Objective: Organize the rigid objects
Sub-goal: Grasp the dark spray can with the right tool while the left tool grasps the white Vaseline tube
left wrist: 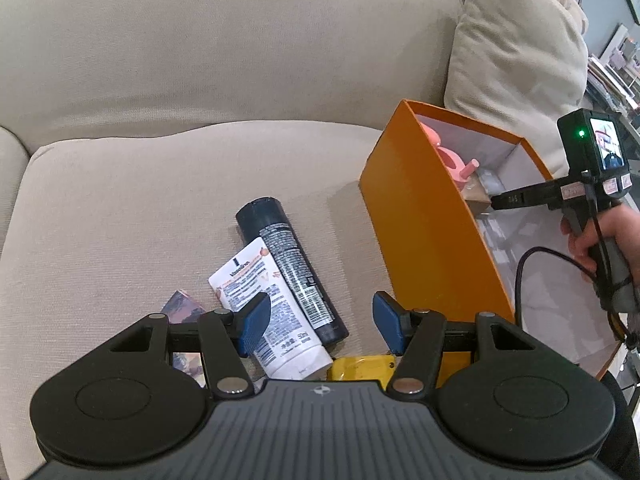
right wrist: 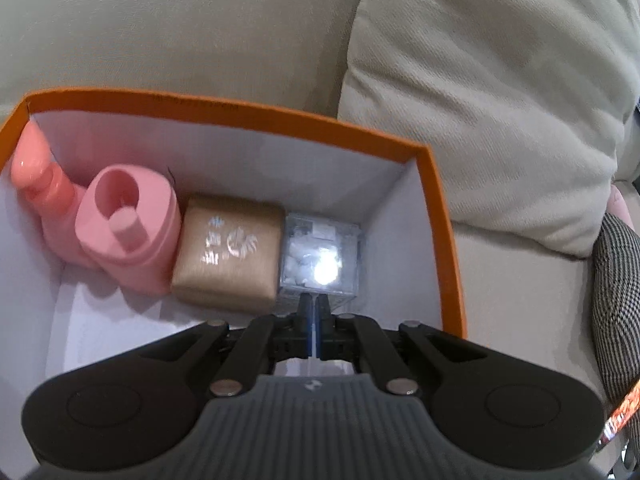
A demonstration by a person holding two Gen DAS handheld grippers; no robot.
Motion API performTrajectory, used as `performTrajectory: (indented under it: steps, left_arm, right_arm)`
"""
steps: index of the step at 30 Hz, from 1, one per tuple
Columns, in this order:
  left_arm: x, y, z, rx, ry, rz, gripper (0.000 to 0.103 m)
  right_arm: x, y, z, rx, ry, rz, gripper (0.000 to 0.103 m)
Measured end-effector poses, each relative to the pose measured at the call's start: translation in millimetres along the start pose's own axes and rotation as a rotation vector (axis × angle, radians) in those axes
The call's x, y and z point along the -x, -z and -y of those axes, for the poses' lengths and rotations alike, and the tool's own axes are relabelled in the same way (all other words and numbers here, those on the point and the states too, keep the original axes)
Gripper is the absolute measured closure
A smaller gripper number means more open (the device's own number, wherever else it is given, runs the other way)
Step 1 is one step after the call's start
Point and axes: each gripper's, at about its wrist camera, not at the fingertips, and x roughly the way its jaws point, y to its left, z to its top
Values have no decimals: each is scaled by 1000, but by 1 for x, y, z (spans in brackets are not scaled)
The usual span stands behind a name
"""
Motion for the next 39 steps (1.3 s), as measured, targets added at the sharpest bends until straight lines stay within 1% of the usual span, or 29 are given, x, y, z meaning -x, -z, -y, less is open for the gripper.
performTrajectory:
  steps: [2, 5, 8, 10, 11, 13, 15, 18, 19, 20, 22, 25, 26, 28, 31, 34, 36, 39]
  left_arm:
    - [1, 0, -1, 1, -8, -2, 34]
    - [8, 2, -2, 1, -18, 3, 34]
    - [19, 4, -5, 4, -24, 12, 34]
    - [30, 8, -7, 14, -33, 20, 36]
    - [34, 9, -9, 20, -37, 24, 37]
    - [42, 14, -14, 39, -50, 29, 38]
    - [49, 18, -21, 76, -69, 33, 44]
    - [56, 24, -34, 148, -86, 51, 48]
    - [57, 25, -37, 168, -82, 56, 48]
    - [57, 26, -40, 186, -77, 56, 48]
    - [53, 26, -45, 215, -69, 46, 48]
    - [45, 25, -49, 223, -108, 39, 48]
    - [43, 26, -51, 227, -107, 34, 48]
    - [37, 26, -58, 232, -81, 22, 48]
    - [27, 24, -66, 201, -96, 3, 48]
    - [18, 23, -72, 157, -98, -24, 48]
    - [13, 21, -76, 176, -74, -32, 48]
    - [5, 13, -78, 227, -7, -29, 49]
  right_arm:
    - [-3, -1, 3, -6, -3, -2, 103]
    - [3, 0, 4, -15, -23, 2, 103]
    - [29, 7, 3, -41, -79, 22, 102]
    - [57, 14, 1, -64, -137, 65, 100]
    - [73, 17, -1, -73, -176, 92, 97]
    - [101, 24, -5, -89, -251, 136, 97]
    - [129, 30, -19, -90, -330, 179, 97]
    - [160, 39, -43, -68, -426, 247, 96]
    - [164, 41, -52, -55, -452, 261, 94]
    - [169, 44, -65, -34, -478, 264, 89]
    - [171, 48, -87, -20, -519, 250, 78]
    - [166, 53, -117, -42, -558, 201, 78]
    - [163, 57, -129, -49, -557, 175, 77]
    - [153, 58, -144, -52, -558, 137, 75]
    - [135, 55, -162, -46, -539, 74, 74]
    - [118, 47, -169, -46, -551, 27, 74]
    - [109, 41, -173, -43, -552, 10, 74]
    - [100, 32, -174, -41, -489, 6, 74]
